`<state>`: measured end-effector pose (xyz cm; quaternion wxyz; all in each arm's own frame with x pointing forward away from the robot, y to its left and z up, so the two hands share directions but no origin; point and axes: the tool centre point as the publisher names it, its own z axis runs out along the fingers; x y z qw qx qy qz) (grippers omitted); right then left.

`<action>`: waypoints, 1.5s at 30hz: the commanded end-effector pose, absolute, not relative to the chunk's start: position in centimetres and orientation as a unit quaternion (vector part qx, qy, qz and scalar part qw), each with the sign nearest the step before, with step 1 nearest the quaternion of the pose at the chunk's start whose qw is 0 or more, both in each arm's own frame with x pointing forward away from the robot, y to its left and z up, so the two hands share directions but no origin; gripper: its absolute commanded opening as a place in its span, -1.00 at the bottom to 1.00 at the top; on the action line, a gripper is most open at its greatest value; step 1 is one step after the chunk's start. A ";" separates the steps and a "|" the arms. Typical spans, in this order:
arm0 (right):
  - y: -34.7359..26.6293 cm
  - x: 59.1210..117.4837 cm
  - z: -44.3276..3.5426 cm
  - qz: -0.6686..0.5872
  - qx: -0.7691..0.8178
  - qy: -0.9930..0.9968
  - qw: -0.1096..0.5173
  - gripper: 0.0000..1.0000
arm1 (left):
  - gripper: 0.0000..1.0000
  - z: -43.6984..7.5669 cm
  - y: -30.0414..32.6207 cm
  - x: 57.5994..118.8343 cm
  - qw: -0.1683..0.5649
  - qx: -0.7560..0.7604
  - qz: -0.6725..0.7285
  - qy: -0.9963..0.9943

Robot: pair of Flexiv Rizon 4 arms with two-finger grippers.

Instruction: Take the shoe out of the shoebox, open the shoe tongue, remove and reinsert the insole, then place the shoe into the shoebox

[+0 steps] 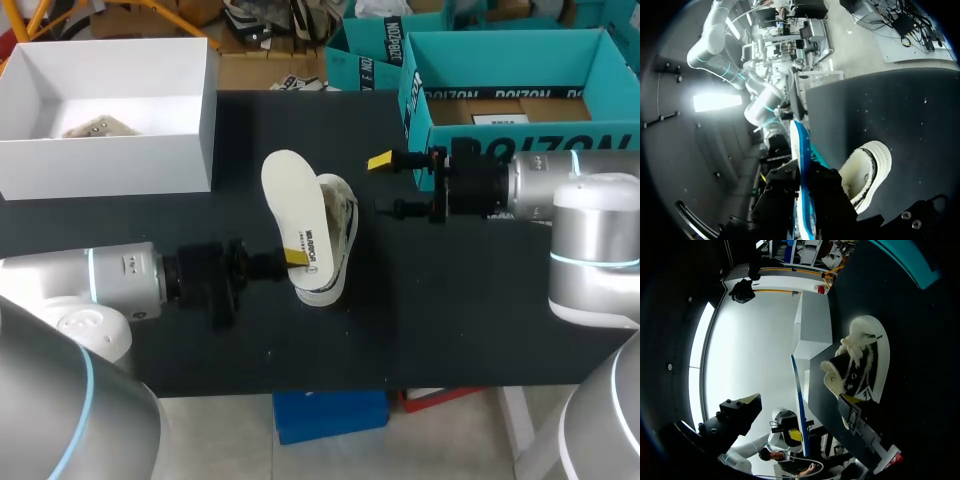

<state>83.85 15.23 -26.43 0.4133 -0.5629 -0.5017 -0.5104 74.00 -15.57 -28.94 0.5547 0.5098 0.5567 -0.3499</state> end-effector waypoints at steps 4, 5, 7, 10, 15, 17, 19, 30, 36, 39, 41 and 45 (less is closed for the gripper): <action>15.4 83.9 -26.5 -0.511 -0.564 -0.501 0.412 1.00 | -1.00 -28.9 -15.6 73.8 0.555 0.510 -0.347 0.558; 15.4 83.9 -26.5 -0.511 -0.564 -0.501 0.412 1.00 | -1.00 -28.9 -15.6 73.8 0.555 0.510 -0.347 0.558; 15.4 83.9 -26.5 -0.511 -0.564 -0.501 0.412 1.00 | -1.00 -28.9 -15.6 73.8 0.555 0.510 -0.347 0.558; 15.4 83.9 -26.5 -0.511 -0.564 -0.501 0.412 1.00 | -1.00 -28.9 -15.6 73.8 0.555 0.510 -0.347 0.558; 15.4 83.9 -26.5 -0.511 -0.564 -0.501 0.412 1.00 | -1.00 -28.9 -15.6 73.8 0.555 0.510 -0.347 0.558; 15.4 84.0 -26.4 -0.512 -0.548 -0.509 0.422 1.00 | -1.00 -28.9 -15.6 73.8 0.555 0.510 -0.347 0.558; 15.6 83.9 -26.3 -0.508 -0.536 -0.518 0.432 1.00 | -1.00 -28.9 -15.6 73.8 0.555 0.510 -0.347 0.558; 18.3 81.9 -26.7 -0.489 -0.505 -0.551 0.450 1.00 | -1.00 -28.9 -15.6 73.8 0.555 0.510 -0.347 0.558; 20.3 81.0 -27.3 -0.477 -0.503 -0.563 0.450 1.00 | -1.00 -28.9 -15.6 73.8 0.555 0.510 -0.347 0.558; 21.2 80.6 -27.5 -0.468 -0.503 -0.569 0.452 1.00 | -1.00 -28.9 -15.6 73.8 0.555 0.510 -0.347 0.558; 21.8 80.3 -27.6 -0.468 -0.501 -0.569 0.453 1.00 | -1.00 -28.9 -15.6 73.8 0.555 0.510 -0.347 0.558; 22.5 80.0 -27.7 -0.466 -0.501 -0.570 0.455 1.00 | -1.00 -28.9 -15.6 73.8 0.555 0.510 -0.347 0.558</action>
